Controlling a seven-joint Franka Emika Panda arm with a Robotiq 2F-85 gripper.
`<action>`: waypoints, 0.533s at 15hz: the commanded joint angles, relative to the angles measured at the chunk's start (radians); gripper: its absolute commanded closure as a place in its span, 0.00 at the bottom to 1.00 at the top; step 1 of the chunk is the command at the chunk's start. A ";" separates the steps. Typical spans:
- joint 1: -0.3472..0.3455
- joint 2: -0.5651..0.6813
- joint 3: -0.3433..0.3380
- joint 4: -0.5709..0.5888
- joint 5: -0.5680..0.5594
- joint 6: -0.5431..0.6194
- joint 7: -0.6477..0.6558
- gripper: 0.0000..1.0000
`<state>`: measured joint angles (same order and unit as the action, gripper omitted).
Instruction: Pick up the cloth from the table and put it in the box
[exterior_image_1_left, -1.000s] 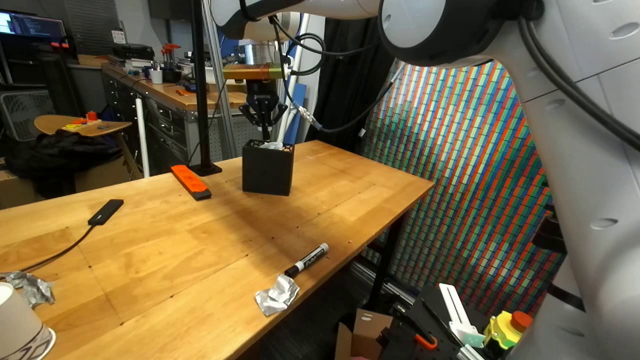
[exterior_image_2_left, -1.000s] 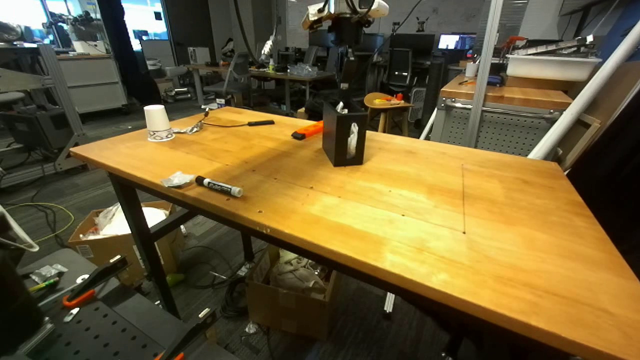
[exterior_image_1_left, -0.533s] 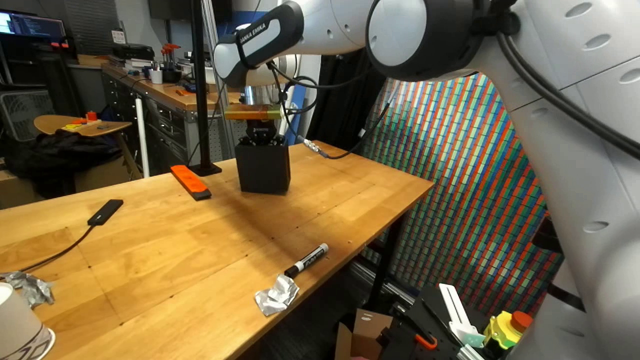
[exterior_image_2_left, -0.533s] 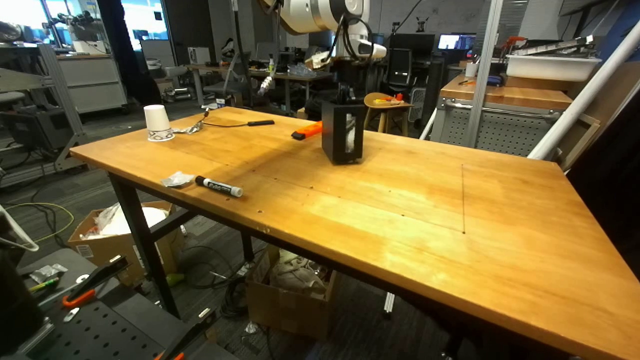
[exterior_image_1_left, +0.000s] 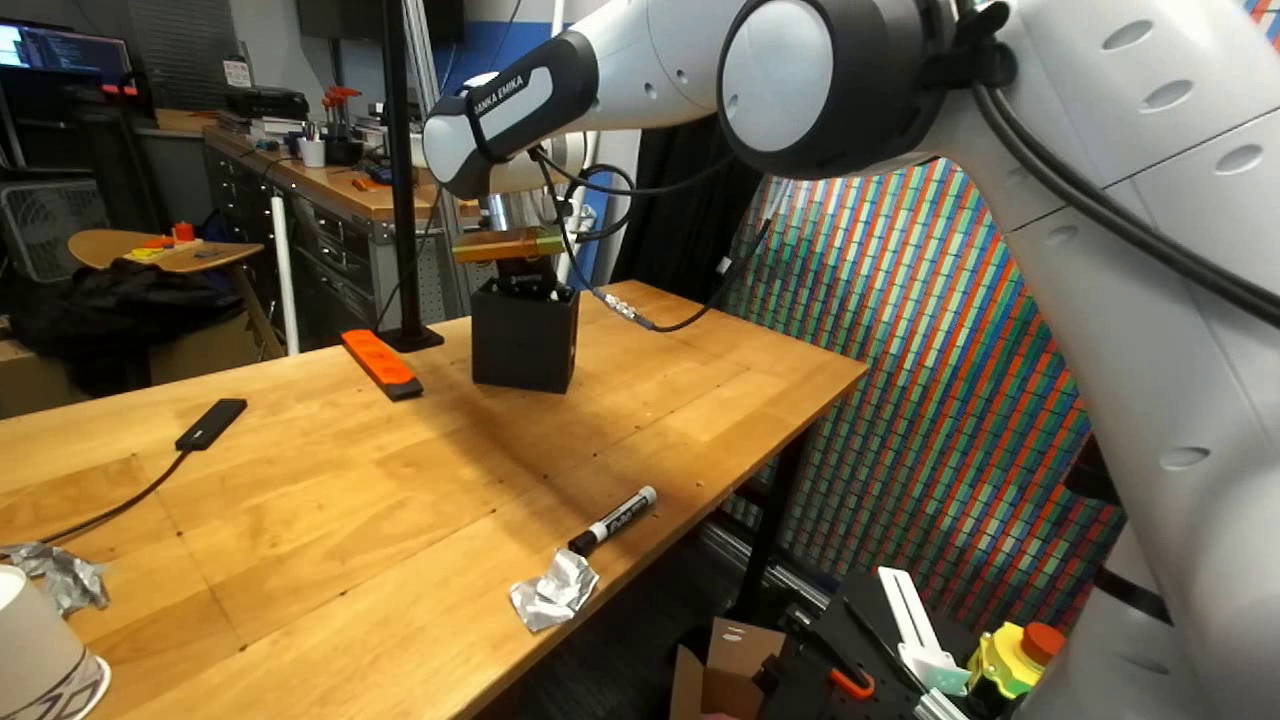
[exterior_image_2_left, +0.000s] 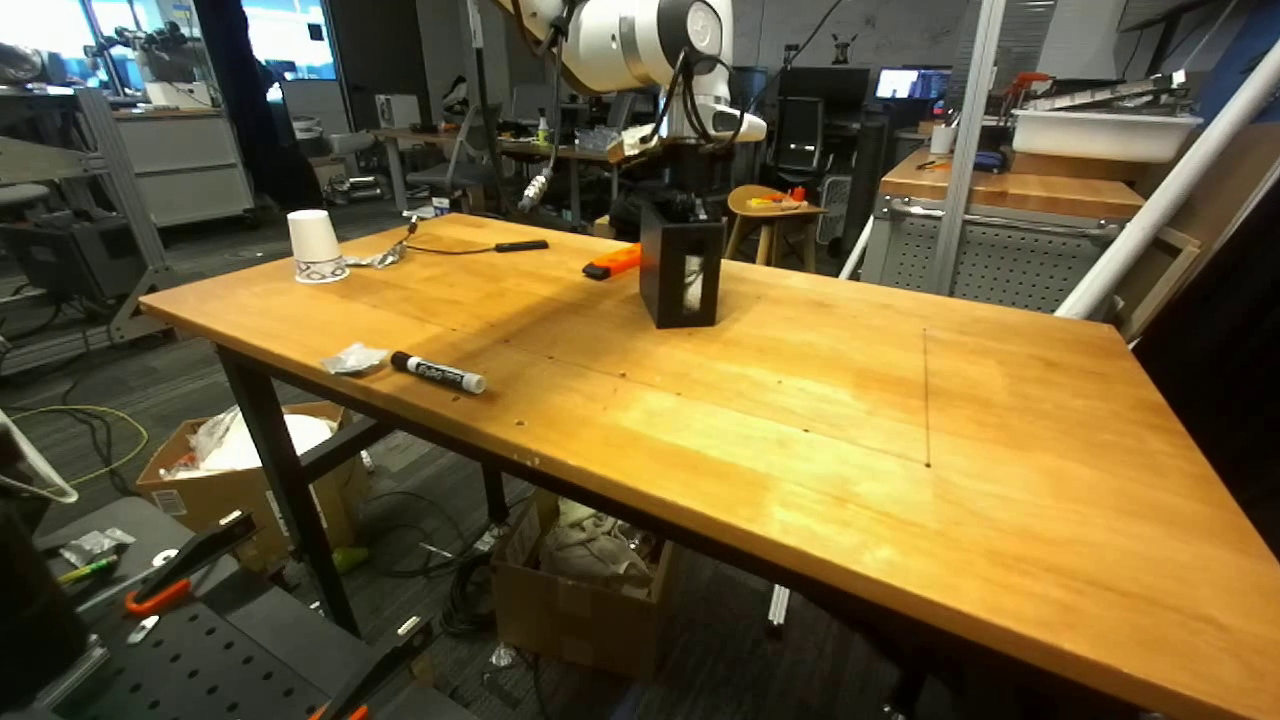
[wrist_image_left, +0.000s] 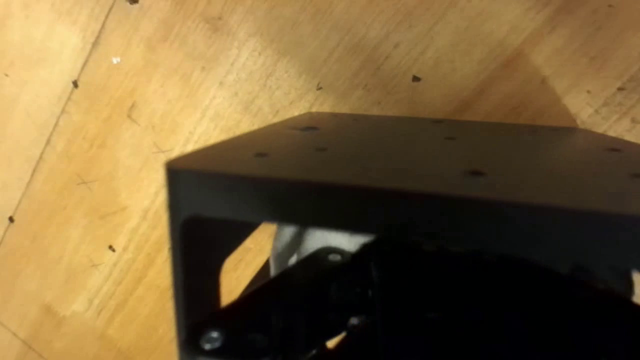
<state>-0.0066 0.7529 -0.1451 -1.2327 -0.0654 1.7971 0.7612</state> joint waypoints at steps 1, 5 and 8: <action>0.022 0.040 -0.016 0.059 -0.036 -0.041 0.001 0.96; 0.020 -0.008 -0.026 0.088 -0.051 -0.049 0.018 0.96; 0.016 -0.042 -0.034 0.108 -0.050 -0.047 0.022 0.96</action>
<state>0.0020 0.7492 -0.1602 -1.1541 -0.1004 1.7743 0.7655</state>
